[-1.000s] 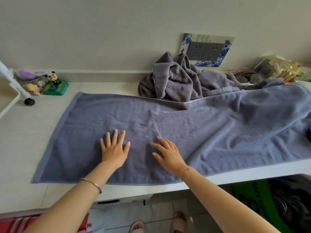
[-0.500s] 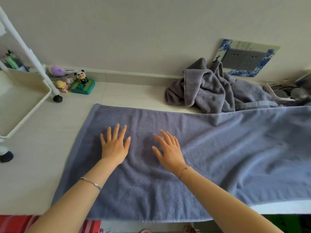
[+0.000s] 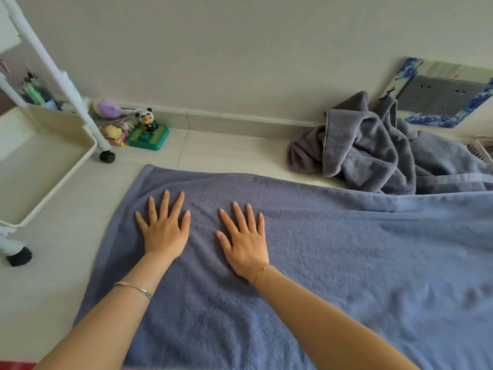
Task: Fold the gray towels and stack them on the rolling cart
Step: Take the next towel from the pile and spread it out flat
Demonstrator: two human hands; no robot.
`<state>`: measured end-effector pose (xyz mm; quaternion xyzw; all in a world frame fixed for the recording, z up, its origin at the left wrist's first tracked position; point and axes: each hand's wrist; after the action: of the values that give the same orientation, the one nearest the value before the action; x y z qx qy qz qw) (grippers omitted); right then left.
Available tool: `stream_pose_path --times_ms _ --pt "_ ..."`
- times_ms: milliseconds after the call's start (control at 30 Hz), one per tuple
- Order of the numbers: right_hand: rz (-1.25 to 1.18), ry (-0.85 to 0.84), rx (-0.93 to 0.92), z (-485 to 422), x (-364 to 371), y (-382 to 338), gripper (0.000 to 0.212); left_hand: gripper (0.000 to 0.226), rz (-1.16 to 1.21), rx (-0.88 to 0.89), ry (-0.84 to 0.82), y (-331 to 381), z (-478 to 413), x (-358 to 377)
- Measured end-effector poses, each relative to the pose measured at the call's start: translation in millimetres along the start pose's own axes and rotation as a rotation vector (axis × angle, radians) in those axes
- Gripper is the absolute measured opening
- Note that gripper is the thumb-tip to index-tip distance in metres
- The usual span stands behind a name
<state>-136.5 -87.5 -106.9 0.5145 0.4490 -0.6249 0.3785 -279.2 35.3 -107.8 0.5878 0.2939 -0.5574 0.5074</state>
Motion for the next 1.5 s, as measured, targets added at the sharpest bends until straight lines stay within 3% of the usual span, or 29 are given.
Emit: stream_pose_path --times_ms 133,233,367,467,600,767,933,1067,1167,1267,1400,1500 --pt "-0.135 -0.026 -0.034 -5 -6 2 0.056 0.056 0.007 -0.036 -0.047 0 -2 -7" --pt "-0.324 0.06 -0.089 -4 -29 27 0.054 0.057 0.07 -0.018 -0.001 30 -2 -11" --pt "-0.367 0.23 -0.007 2 -74 110 0.05 0.055 0.175 0.305 0.033 114 -6 -11" --pt "-0.351 0.351 0.112 13 -105 189 0.033 0.055 0.281 0.582 -0.016 189 -5 -7" --pt "-0.394 0.385 0.348 40 -131 276 0.025 0.045 0.319 0.72 -0.096 268 2 10" --pt "-0.24 0.252 0.343 53 -134 339 0.034 0.041 0.256 0.72 -0.149 314 0 30" --pt "0.048 0.071 0.31 50 -133 369 0.031 0.017 0.257 0.686 -0.072 328 -4 32" --pt "0.193 -0.077 0.254 50 -142 389 0.028 0.02 0.138 0.71 -0.205 323 -13 22" --pt "0.12 0.055 0.204 44 -153 396 0.02 0.016 0.183 0.712 -0.183 321 -17 12" --pt "0.08 0.324 0.186 36 -158 400 0.014 0.012 0.361 0.729 0.094 328 -21 3" --pt "0.162 0.288 0.241 20 -144 397 0.019 0.013 0.217 0.624 0.225 341 -29 18" --pt "0.119 0.351 0.339 17 -129 390 0.019 0.013 0.193 0.524 0.317 345 -23 37"
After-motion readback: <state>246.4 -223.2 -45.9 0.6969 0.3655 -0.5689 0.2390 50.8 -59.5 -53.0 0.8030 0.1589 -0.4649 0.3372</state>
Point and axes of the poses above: each hand's wrist, its own z-axis away from the middle knuckle, its own x-axis out of the palm, y = z × x, and after that the axes turned 8 degrees about z, right-handed
